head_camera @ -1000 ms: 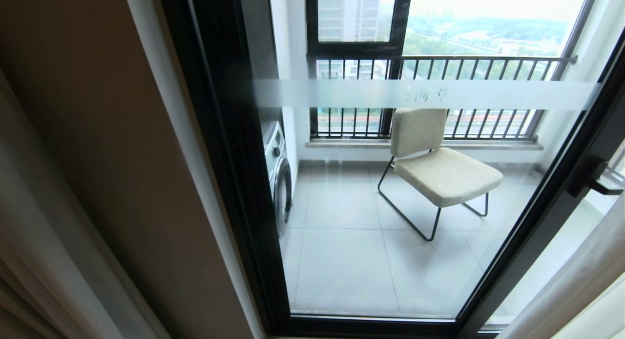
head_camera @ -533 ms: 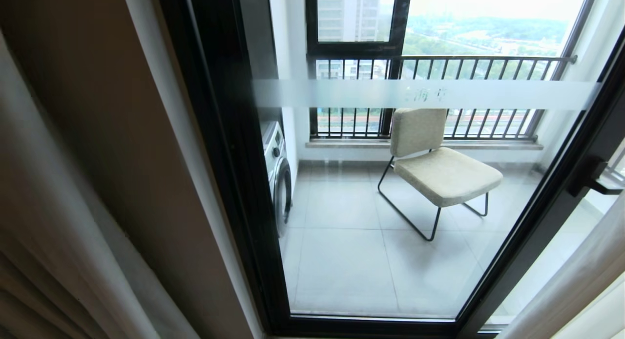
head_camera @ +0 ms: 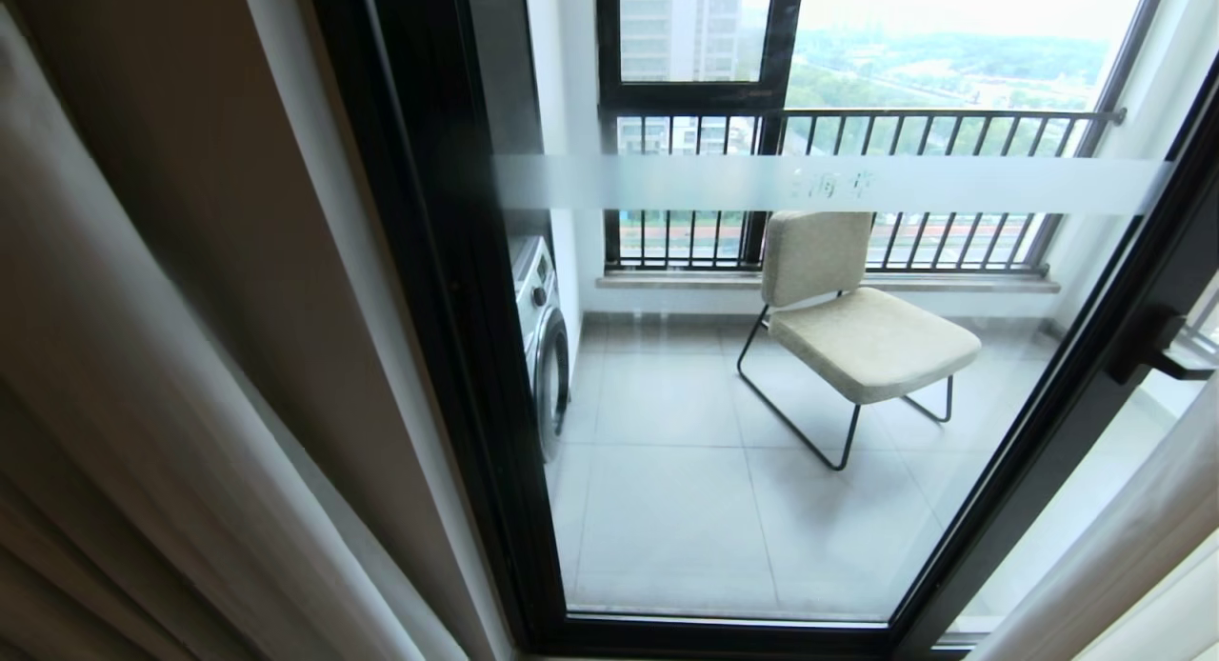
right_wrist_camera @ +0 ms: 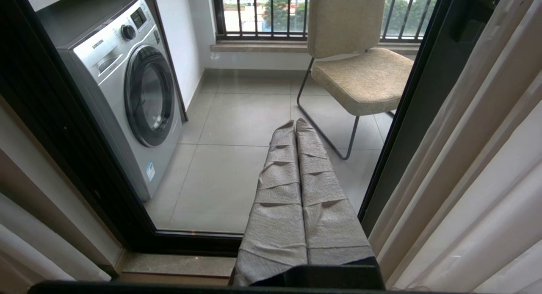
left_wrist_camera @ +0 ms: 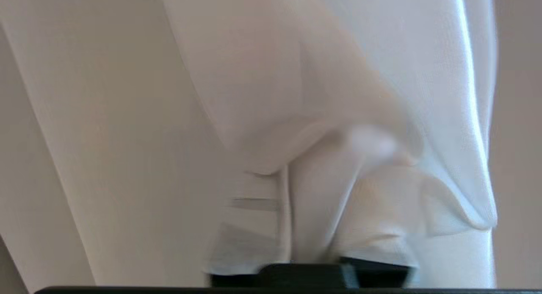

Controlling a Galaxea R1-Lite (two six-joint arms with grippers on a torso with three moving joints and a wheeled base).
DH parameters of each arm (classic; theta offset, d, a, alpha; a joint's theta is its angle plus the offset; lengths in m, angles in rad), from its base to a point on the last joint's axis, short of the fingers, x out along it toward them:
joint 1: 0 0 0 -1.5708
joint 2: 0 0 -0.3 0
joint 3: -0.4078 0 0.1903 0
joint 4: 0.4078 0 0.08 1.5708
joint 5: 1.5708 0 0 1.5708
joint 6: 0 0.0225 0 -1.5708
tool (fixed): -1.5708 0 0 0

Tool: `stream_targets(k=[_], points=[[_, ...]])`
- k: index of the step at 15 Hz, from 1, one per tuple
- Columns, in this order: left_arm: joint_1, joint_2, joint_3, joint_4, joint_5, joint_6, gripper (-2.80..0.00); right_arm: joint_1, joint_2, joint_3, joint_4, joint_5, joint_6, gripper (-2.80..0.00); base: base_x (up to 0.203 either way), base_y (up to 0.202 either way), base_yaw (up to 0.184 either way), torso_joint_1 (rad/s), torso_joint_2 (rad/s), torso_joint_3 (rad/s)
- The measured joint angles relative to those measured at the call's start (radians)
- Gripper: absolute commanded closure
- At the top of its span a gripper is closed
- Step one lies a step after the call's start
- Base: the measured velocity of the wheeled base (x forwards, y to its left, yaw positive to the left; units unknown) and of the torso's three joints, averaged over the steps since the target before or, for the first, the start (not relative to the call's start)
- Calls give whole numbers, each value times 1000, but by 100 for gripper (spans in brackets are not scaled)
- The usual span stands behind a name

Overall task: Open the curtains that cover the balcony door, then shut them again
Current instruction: Pull the inner curtains open on both sides

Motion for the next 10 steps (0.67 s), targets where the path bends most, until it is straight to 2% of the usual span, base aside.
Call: stream_targets(k=[5, 10], points=[[1, -49, 91, -2, 10, 0, -280, 0, 0, 0, 0, 0, 0, 0, 0, 0, 0, 0, 0, 0], [5, -209, 355, -1, 17, 2, -280, 0, 0, 0, 0, 0, 0, 0, 0, 0, 0, 0, 0, 0]])
